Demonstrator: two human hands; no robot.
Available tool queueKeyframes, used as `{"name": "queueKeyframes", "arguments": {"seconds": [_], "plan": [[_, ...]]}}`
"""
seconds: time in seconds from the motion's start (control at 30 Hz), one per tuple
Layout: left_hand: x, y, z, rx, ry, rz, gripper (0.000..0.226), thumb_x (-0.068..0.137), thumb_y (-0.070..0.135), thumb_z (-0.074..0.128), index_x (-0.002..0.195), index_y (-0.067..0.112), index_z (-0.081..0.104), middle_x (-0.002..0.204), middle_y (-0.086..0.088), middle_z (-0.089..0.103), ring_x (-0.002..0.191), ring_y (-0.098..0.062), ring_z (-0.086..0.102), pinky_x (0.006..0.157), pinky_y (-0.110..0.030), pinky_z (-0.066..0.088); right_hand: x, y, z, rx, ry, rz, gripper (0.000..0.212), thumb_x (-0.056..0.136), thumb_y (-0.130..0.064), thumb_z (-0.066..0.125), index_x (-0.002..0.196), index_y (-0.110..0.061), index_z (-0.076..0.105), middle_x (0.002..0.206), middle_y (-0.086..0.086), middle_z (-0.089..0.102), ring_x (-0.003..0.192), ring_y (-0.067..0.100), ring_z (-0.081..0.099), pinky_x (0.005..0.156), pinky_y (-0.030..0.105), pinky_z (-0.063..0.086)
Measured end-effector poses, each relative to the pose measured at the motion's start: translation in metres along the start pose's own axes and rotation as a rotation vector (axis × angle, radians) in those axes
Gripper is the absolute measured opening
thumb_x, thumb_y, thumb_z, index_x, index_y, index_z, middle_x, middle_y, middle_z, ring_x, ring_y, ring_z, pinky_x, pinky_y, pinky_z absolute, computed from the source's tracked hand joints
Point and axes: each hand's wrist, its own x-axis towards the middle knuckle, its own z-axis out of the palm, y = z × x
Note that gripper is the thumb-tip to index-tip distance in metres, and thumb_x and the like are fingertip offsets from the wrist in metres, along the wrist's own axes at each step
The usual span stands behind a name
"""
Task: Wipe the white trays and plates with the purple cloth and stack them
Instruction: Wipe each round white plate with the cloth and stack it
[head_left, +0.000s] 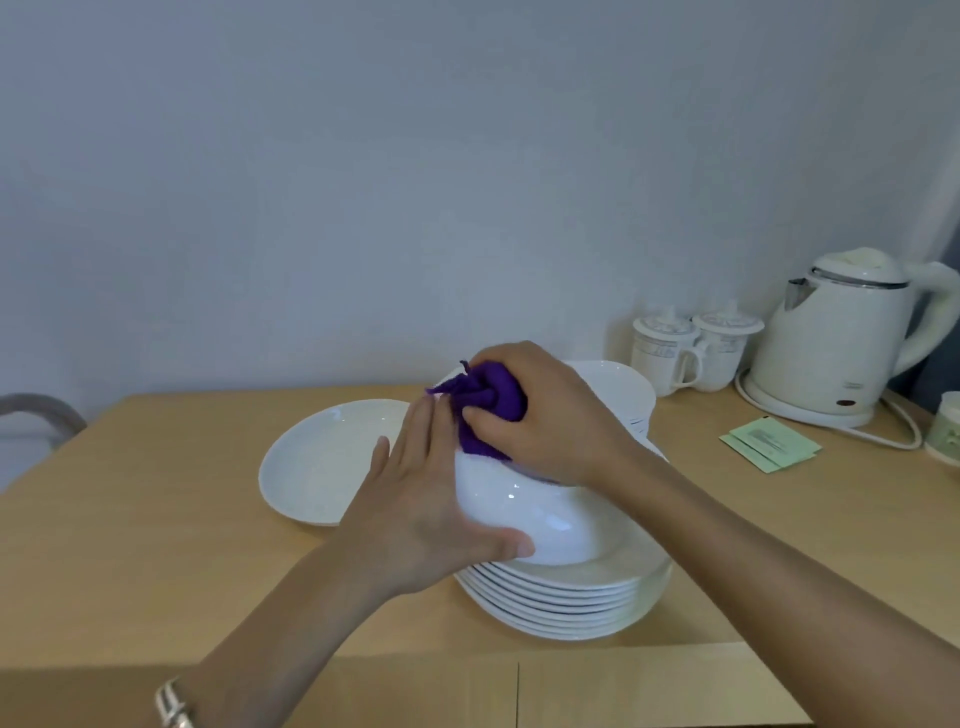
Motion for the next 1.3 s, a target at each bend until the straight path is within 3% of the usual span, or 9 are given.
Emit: {"name": "queueKeyframes", "arguments": {"seconds": [0.27, 0.43, 0.53, 0.7, 0.8, 0.9, 1.0, 1.13, 1.3], "plan": [[-0.003, 0.004, -0.003, 0.002, -0.056, -0.059, 0.132, 0.062, 0.069, 0.069, 0.146, 0.025, -0.024, 0.154, 0.016, -0.023, 0.143, -0.007, -0.013, 0.118, -0.036, -0.001, 0.081, 0.027, -0.024, 0.018, -0.209, 0.363, 0.029, 0.078, -0.04, 0.069, 0.101, -0.024, 0.062, 0.097, -0.008, 0.064, 0.087, 0.011, 0.06, 0.074, 0.027, 0.048], [-0.002, 0.004, -0.003, -0.001, -0.04, -0.048, 0.133, 0.06, 0.067, 0.071, 0.146, 0.025, -0.021, 0.154, 0.016, -0.022, 0.144, -0.008, -0.01, 0.118, -0.035, -0.002, 0.044, 0.067, -0.049, 0.207, -0.017, 0.54, 0.027, 0.083, -0.033, 0.066, 0.102, -0.014, 0.064, 0.096, 0.001, 0.067, 0.083, 0.015, 0.061, 0.073, 0.028, 0.044], [-0.002, 0.004, -0.003, -0.016, -0.033, -0.047, 0.132, 0.06, 0.065, 0.073, 0.147, 0.026, -0.018, 0.154, 0.016, -0.021, 0.145, -0.01, -0.006, 0.117, -0.034, 0.0, -0.001, 0.074, -0.052, 0.375, 0.112, 0.621, 0.013, 0.086, -0.032, 0.063, 0.097, -0.026, 0.059, 0.093, -0.011, 0.065, 0.083, 0.006, 0.061, 0.071, 0.023, 0.044], [-0.003, 0.009, -0.006, -0.02, -0.015, -0.042, 0.13, 0.058, 0.062, 0.076, 0.147, 0.027, -0.013, 0.153, 0.017, -0.015, 0.143, -0.009, 0.0, 0.118, -0.037, 0.007, -0.068, 0.046, -0.043, 0.238, 0.233, 0.522, 0.028, 0.084, -0.037, 0.065, 0.107, -0.036, 0.049, 0.1, -0.016, 0.059, 0.088, 0.002, 0.058, 0.068, 0.023, 0.042], [-0.004, 0.012, -0.005, -0.015, -0.024, -0.047, 0.132, 0.059, 0.06, 0.077, 0.148, 0.025, -0.014, 0.154, 0.016, -0.017, 0.143, -0.009, -0.002, 0.118, -0.037, 0.008, -0.102, 0.029, -0.04, 0.224, 0.051, 0.431, 0.053, 0.079, -0.032, 0.07, 0.118, -0.05, 0.038, 0.123, -0.018, 0.043, 0.107, -0.009, 0.047, 0.085, 0.016, 0.04], [-0.004, 0.011, -0.003, -0.034, -0.035, -0.048, 0.135, 0.059, 0.058, 0.078, 0.148, 0.023, -0.016, 0.155, 0.014, -0.02, 0.145, -0.009, -0.006, 0.119, -0.037, 0.009, -0.114, 0.021, -0.036, 0.074, -0.073, 0.282, 0.081, 0.076, -0.025, 0.071, 0.142, -0.04, 0.026, 0.14, -0.018, 0.028, 0.126, -0.008, 0.031, 0.103, 0.01, 0.03], [-0.002, 0.007, -0.002, -0.089, -0.028, -0.046, 0.129, 0.052, 0.061, 0.08, 0.147, 0.025, -0.001, 0.152, 0.016, -0.002, 0.143, -0.012, 0.007, 0.115, -0.036, 0.019, -0.103, 0.012, -0.034, -0.036, -0.051, 0.132, 0.08, 0.072, -0.037, 0.072, 0.142, -0.037, 0.034, 0.142, -0.018, 0.031, 0.132, -0.002, 0.03, 0.109, 0.019, 0.03], [0.001, 0.002, 0.002, -0.142, 0.058, 0.007, 0.099, 0.033, 0.068, 0.073, 0.111, 0.025, 0.028, 0.113, 0.01, 0.029, 0.112, -0.02, 0.039, 0.092, -0.041, 0.044, -0.085, 0.003, -0.025, -0.038, -0.082, 0.052, 0.074, 0.068, -0.038, 0.078, 0.134, -0.039, 0.044, 0.131, -0.016, 0.039, 0.122, 0.003, 0.04, 0.102, 0.022, 0.037], [0.01, -0.006, -0.016, -0.307, 0.052, 0.022, 0.101, 0.057, 0.07, 0.069, 0.138, 0.024, 0.029, 0.137, 0.014, 0.029, 0.135, -0.015, 0.026, 0.106, -0.03, 0.029, -0.091, 0.008, -0.016, -0.019, -0.076, 0.051, 0.061, 0.066, -0.041, 0.065, 0.123, -0.043, 0.045, 0.122, -0.013, 0.041, 0.118, 0.002, 0.04, 0.098, 0.02, 0.038]]}}
